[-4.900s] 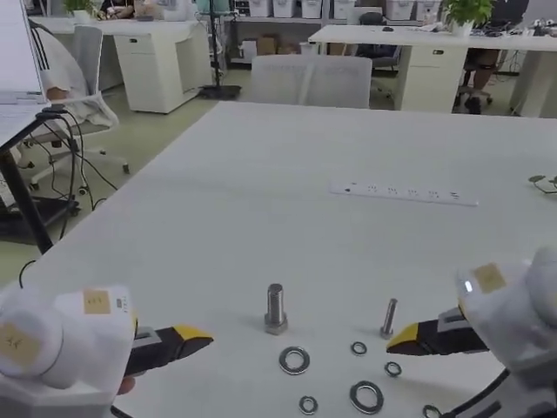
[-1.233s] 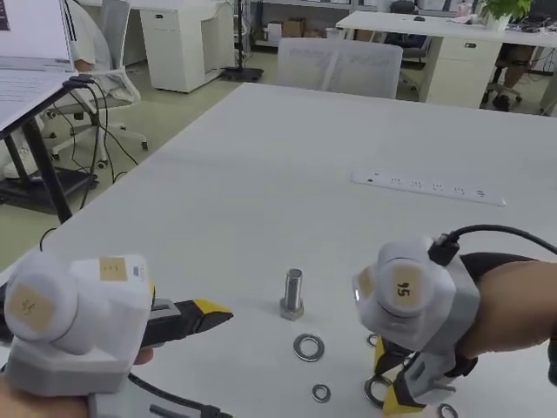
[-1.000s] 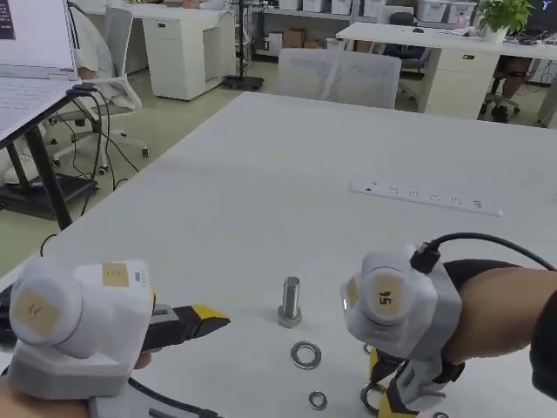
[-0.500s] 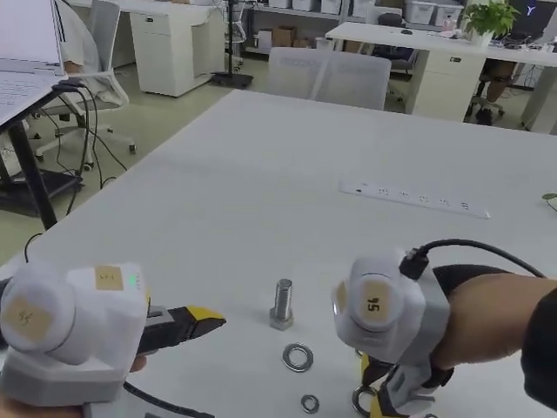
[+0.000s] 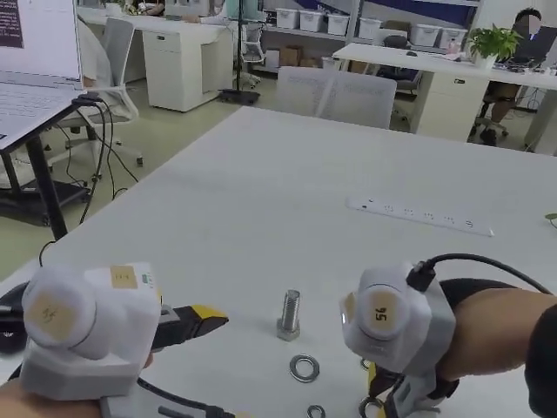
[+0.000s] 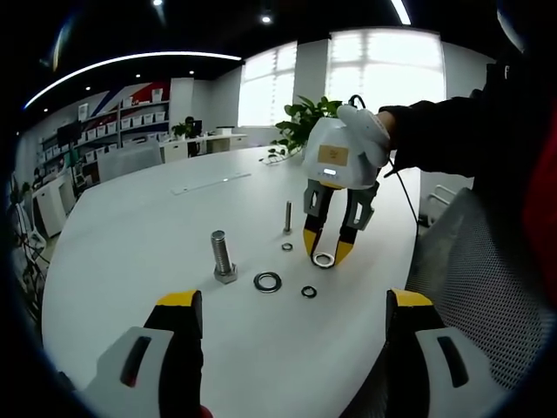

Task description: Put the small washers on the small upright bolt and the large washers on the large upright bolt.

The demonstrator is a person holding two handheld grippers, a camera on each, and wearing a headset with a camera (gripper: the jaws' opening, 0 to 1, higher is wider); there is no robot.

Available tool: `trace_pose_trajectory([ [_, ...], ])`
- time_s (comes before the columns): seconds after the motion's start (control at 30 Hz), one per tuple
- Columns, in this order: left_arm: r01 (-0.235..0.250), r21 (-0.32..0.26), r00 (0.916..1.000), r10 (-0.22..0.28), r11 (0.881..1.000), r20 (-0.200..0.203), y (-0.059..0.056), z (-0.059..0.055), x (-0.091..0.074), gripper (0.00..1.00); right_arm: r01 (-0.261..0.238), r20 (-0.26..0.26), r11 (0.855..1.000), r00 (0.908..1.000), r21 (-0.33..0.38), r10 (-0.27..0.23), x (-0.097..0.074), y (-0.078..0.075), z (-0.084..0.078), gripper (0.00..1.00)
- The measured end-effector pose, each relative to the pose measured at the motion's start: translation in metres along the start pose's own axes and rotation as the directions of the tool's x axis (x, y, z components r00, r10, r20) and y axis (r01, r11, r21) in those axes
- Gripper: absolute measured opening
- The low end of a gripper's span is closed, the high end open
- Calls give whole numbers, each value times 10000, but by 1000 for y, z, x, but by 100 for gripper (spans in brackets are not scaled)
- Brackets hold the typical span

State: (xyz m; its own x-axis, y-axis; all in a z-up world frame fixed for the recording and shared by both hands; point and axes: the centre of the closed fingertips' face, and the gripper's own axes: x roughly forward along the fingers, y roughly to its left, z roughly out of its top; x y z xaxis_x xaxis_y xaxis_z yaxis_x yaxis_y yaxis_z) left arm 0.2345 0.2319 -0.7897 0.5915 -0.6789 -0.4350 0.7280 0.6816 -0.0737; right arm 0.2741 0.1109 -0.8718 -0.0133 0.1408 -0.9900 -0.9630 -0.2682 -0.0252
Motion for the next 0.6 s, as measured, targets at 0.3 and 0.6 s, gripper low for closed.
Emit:
trace_pose_trajectory([
  [0.3, -357, -99, 9992, 359, 9993, 156, 8, 1, -2, 86, 64, 490, 9994, 9988, 327, -80, -16, -4, 3, 23],
  [0.6, -521, -234, 9981, 529, 9984, 329, 12, 2, -3, 86, 119, 1060, 9997, 9943, 216, -142, -31, -12, 23, 23],
])
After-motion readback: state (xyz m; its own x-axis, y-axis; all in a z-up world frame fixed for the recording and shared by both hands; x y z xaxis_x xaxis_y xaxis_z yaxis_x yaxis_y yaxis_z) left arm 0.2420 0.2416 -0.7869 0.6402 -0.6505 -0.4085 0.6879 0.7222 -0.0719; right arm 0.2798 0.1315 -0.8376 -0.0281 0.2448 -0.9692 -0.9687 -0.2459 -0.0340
